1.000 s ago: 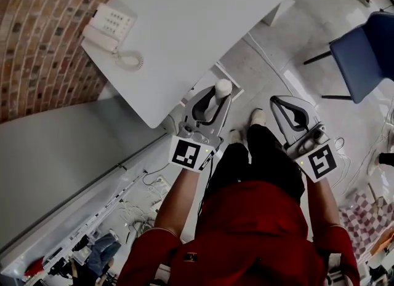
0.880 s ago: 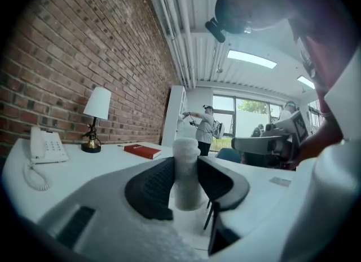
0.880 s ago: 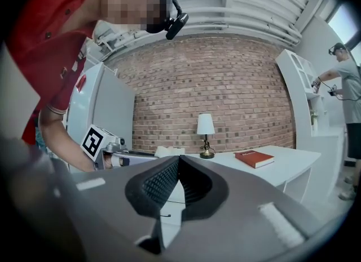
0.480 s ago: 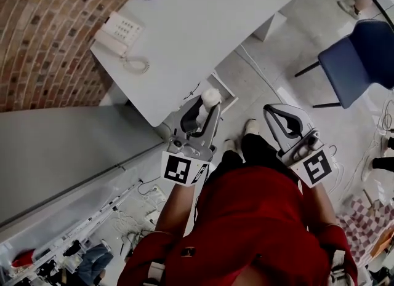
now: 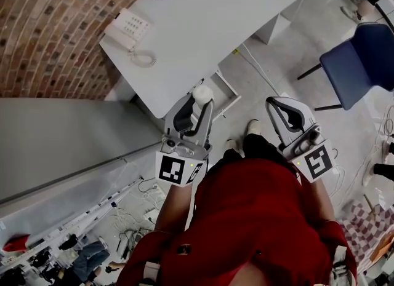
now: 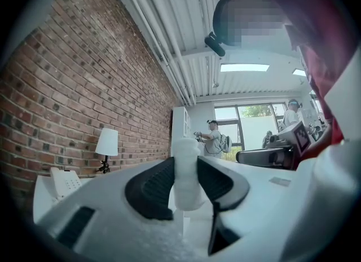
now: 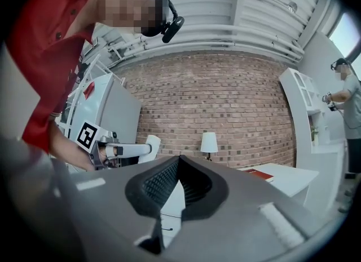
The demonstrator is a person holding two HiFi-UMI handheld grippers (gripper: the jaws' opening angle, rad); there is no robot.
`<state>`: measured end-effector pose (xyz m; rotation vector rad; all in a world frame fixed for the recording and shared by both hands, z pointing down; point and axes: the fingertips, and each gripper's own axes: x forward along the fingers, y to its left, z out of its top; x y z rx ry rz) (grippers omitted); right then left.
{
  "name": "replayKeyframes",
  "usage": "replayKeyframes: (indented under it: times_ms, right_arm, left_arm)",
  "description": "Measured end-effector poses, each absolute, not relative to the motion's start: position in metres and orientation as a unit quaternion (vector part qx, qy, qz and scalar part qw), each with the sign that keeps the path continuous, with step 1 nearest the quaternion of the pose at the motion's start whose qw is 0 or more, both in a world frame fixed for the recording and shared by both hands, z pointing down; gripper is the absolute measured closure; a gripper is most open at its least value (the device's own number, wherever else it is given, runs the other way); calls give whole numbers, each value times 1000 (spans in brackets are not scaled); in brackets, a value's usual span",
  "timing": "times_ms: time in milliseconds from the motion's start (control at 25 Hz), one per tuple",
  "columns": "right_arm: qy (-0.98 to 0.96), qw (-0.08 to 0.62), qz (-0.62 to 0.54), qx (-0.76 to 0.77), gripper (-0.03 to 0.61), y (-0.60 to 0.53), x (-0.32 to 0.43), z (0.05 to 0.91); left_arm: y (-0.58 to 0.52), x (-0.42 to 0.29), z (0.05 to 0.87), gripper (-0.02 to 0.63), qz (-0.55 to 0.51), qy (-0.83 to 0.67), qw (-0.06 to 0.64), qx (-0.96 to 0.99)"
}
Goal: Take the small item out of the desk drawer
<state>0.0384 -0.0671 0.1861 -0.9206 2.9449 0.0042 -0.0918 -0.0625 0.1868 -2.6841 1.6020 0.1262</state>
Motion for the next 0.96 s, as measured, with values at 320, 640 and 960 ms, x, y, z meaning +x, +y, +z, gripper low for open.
replayKeyframes:
  times_ms: [320, 640, 960]
  right_arm:
    - [955, 26, 1, -296, 568, -60, 32, 185]
    - [954, 17, 2, -298, 568, -56, 31, 188]
    - [954, 11, 6, -298, 568, -55, 28, 187]
  left_arm:
    - [-55, -100, 188, 480, 42, 516, 3, -856]
    - [-50, -109, 194, 480, 38, 517, -5, -855]
    - [-44, -118, 201, 480, 36, 520, -11, -853]
